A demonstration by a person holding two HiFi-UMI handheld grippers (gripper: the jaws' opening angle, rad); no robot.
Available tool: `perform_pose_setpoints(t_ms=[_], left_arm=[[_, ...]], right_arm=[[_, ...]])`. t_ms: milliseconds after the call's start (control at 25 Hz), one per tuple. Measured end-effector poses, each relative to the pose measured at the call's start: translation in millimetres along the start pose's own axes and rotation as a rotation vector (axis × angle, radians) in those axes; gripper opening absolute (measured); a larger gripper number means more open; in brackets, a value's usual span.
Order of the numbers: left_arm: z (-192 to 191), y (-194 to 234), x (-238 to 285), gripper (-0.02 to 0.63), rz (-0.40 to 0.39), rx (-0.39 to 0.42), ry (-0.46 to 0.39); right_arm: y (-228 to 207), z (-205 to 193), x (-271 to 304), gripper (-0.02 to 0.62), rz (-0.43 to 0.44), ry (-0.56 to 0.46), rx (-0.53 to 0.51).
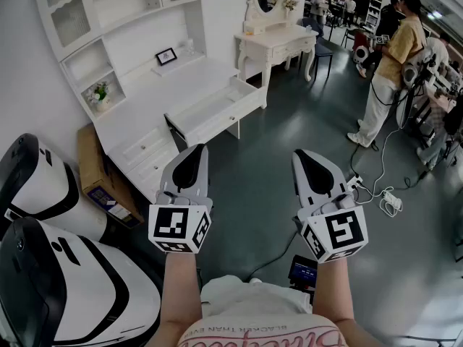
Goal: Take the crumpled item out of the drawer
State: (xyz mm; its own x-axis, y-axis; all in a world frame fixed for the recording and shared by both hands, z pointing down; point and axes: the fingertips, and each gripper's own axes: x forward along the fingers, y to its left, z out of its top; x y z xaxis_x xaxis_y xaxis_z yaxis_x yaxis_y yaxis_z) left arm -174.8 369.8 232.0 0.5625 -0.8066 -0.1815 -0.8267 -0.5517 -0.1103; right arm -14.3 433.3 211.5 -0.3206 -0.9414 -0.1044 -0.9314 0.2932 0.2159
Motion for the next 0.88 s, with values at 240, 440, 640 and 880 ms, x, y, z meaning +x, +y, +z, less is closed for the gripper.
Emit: perform_pose_setpoints(t_ms=[240,440,640,880], left_arm=[[-2,-18,16,0.006,-0.007,0.013,0.003],[-12,-8,33,0.006,-0.013,0.010,0.006],[-32,23,70,0.006,-0.020,-0.012,0.017],[-52,62,128,0.005,-0.038,-0.025,0.022]], right_arm=[[-20,-8,3,0.006,0.014,-0.003,0.004],[-29,-18,22,0.006,0.006,0.000,0.015],[-39,-31,63,0.006,-0.011,0.006,0.049],[-56,-46,131,0.006,-0.018,0.021,0.037]])
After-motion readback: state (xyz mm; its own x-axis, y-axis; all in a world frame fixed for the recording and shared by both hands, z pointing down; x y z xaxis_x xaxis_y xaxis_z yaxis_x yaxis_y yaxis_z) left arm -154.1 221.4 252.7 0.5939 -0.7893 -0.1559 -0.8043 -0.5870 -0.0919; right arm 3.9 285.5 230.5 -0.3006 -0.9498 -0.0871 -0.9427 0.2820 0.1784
